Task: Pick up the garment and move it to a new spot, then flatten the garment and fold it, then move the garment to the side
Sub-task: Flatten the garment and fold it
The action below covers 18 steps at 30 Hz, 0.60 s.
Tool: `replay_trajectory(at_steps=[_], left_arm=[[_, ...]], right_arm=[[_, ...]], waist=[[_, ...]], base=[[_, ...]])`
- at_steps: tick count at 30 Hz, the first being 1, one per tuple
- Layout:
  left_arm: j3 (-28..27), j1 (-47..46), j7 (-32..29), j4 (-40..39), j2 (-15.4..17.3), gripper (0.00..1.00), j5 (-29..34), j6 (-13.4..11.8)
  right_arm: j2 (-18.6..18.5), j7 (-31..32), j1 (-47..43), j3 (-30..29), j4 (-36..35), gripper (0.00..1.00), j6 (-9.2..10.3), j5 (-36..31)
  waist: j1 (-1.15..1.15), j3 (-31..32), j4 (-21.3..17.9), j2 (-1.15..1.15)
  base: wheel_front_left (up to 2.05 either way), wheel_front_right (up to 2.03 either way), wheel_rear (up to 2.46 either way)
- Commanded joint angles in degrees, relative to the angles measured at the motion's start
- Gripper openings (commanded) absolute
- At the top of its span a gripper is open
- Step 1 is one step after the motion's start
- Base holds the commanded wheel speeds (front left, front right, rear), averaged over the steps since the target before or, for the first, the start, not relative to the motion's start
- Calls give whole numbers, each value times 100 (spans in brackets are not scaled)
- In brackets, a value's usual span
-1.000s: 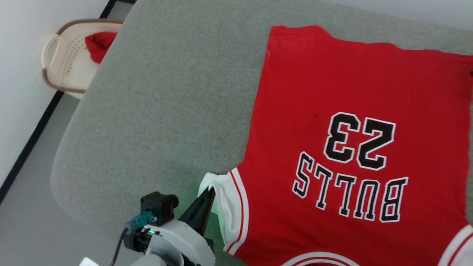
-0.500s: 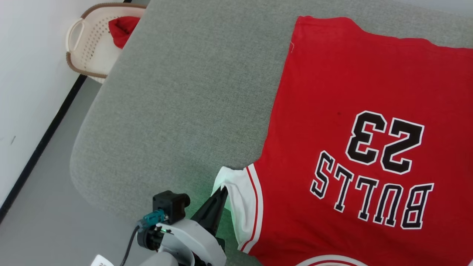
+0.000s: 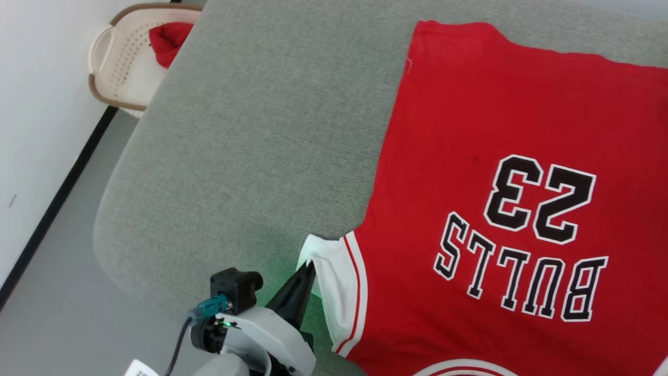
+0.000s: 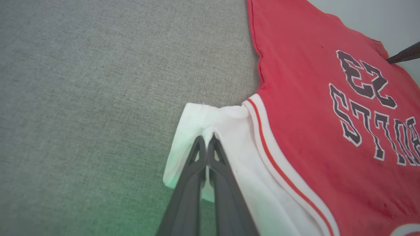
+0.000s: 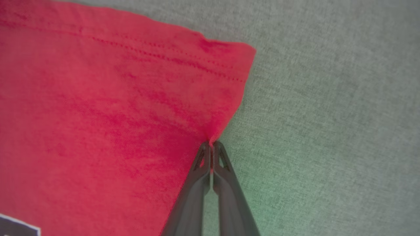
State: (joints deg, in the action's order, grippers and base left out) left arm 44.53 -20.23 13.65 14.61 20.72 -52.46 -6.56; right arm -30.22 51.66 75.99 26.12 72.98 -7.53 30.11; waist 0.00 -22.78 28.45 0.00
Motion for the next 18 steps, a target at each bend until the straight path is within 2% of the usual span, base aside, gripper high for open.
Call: replay_trajectory(at_steps=[1, 6, 10, 11, 13, 14, 18], left_arm=[[-39, 13, 35, 12, 36, 0, -28, 12], [-130, 91, 55, 5, 160, 0, -22, -62], [-204, 161, 64, -46, 276, 0, -31, -115], [-242, 197, 60, -98, 345, 0, -41, -162], [-262, 211, 60, -135, 385, 0, -47, -184], [-306, 271, 53, -185, 476, 0, -44, -239], [-389, 393, 41, -305, 642, 0, -95, -325]], right_arm=[[66, 83, -229, -53, 144, 0, 7, -25], [329, 38, -317, -38, -38, 0, 6, 61], [364, 55, -461, 66, -447, 0, 6, 227], [311, 97, -618, 164, -789, 0, 6, 395], [278, 136, -724, 203, -987, 0, 6, 481], [171, 210, -962, 337, -1424, 0, 6, 702], [-154, 318, -1586, 569, -2402, 0, 6, 1125]], waist=[[0, 77, -105, 0], [0, 251, -401, 0], [0, 366, -621, 0], [0, 441, -767, 0], [0, 479, -839, 0], [0, 559, -985, 0], [0, 711, -1280, 0]], base=[[0, 0, 0], [0, 0, 0], [0, 0, 0], [0, 0, 0], [0, 0, 0], [0, 0, 0], [0, 0, 0]])
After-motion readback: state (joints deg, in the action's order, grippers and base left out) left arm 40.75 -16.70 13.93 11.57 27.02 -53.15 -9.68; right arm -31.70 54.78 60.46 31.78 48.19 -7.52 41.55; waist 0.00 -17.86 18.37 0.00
